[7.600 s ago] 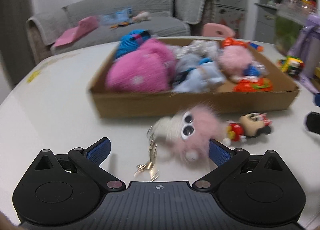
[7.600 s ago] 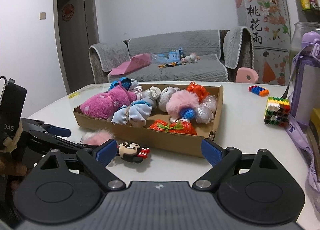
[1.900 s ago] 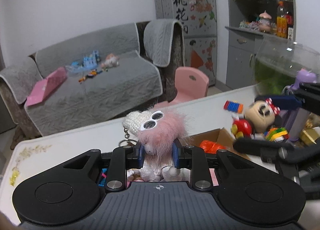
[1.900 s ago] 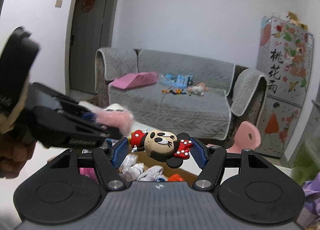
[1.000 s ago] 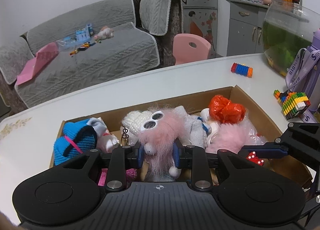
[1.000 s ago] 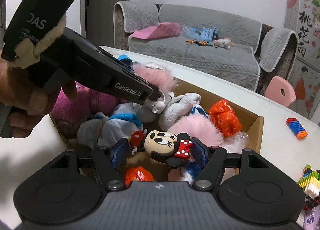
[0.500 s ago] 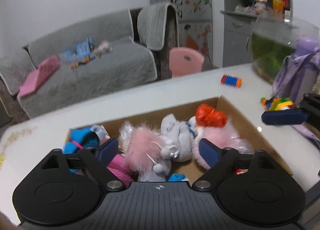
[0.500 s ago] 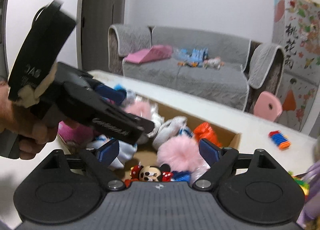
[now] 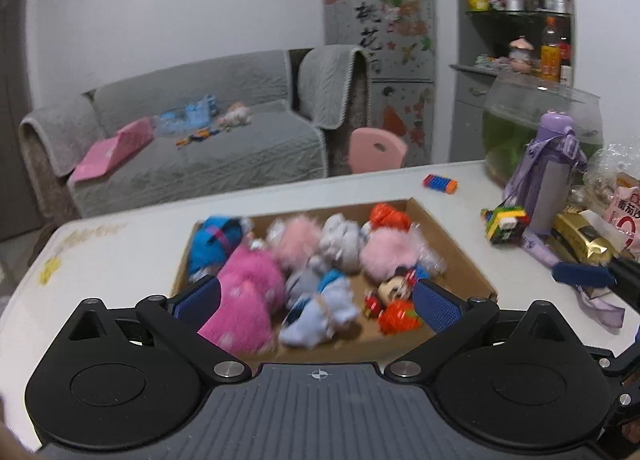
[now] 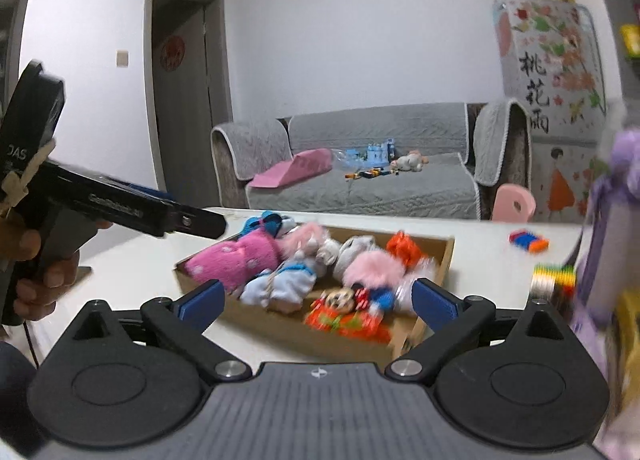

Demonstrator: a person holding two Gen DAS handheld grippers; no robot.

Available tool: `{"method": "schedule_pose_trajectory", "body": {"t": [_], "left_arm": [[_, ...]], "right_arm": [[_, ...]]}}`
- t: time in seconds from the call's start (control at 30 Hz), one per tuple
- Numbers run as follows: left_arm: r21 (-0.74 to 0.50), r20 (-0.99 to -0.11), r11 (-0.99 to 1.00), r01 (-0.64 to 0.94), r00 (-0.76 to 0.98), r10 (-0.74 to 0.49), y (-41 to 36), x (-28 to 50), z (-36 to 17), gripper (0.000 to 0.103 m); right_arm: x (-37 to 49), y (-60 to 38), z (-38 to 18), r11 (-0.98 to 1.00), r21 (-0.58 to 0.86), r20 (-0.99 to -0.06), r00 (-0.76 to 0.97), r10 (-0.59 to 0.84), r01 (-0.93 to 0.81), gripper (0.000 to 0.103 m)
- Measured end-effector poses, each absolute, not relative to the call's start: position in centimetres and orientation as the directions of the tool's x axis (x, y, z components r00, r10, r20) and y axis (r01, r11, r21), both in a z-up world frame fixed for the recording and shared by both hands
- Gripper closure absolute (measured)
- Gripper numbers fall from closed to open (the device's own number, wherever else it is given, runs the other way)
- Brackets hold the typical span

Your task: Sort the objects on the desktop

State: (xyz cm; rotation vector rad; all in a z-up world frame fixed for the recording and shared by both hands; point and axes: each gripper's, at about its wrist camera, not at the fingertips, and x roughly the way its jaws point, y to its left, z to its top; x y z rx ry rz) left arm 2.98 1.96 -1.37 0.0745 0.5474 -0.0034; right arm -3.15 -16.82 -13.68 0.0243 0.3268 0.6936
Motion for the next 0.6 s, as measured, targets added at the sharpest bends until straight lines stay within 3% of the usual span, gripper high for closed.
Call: {"method": "schedule_pose_trajectory", "body": {"t": [0.23, 0.37, 0.47, 0.6], "left_arm": [[0.226, -0.497, 0.971, -0.084, 0.847, 0.189, 1.4, 1.3, -0.5, 0.0], [0.172, -0.458, 0.982, -0.076, 0.877, 0.148, 1.6, -0.4, 0.4, 0.0], [0.125, -0.478, 0.992, -0.011, 0.875, 0.07, 1.6, -1.1, 0.4, 0.0], [0.16, -0.513, 0.986, 0.046, 0.857, 0.043, 0.9, -1.0, -0.3, 0.0]], "right_arm": [[-3.8, -16.5, -14.2, 0.769, 0.124, -0.284, 0.72, 0.633, -0.627, 0.001], [-3.8, -16.4, -14.6, 0.775, 0.123, -0.291, 0.724, 0.626, -0.62, 0.001], [-3.7, -16.1, -15.0, 0.781, 0.111, -0.309, 0.726, 0.615, -0.615, 0.001], [-4.3, -15.6, -15.5, 0.781, 0.071, -0.327, 0.725, 0.606, -0.62, 0.001]]}}
